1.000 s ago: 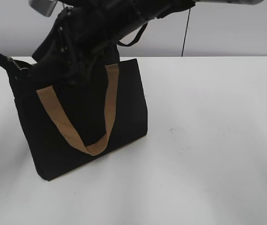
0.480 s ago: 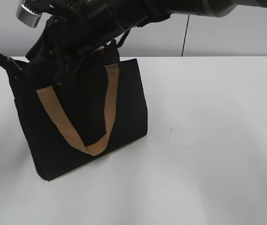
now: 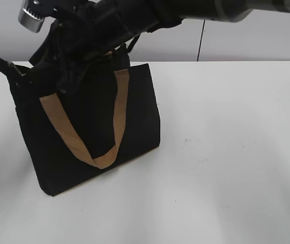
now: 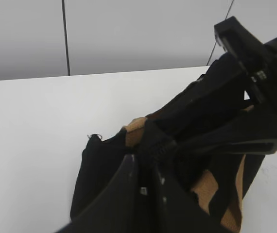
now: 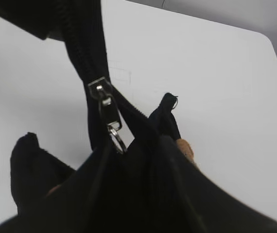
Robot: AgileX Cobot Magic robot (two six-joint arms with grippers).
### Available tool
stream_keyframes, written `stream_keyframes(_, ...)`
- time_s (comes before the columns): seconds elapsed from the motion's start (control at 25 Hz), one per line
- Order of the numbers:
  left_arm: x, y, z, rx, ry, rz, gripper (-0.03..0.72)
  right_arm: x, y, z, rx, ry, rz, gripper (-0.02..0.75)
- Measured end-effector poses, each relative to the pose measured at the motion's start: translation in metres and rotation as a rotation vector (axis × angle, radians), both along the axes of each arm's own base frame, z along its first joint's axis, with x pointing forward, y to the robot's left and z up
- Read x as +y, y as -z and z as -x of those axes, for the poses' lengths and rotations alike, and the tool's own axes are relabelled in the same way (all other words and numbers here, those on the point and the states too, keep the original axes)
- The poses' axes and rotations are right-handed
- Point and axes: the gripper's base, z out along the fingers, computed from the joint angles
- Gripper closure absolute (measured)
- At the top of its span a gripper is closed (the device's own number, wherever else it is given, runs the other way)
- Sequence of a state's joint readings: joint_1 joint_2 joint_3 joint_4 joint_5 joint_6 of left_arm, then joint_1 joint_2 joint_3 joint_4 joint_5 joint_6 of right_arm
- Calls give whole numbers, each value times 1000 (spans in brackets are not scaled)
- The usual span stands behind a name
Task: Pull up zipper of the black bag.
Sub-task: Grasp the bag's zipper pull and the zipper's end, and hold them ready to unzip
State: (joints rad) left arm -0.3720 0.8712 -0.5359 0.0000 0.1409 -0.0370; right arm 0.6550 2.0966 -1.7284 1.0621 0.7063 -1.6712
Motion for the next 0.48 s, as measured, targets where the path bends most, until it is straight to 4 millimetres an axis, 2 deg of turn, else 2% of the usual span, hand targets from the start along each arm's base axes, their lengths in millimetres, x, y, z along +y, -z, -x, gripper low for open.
stream_keyframes(0.48, 0, 0, 0, 0, 0, 0, 664, 1, 3, 2, 16, -20, 5, 496)
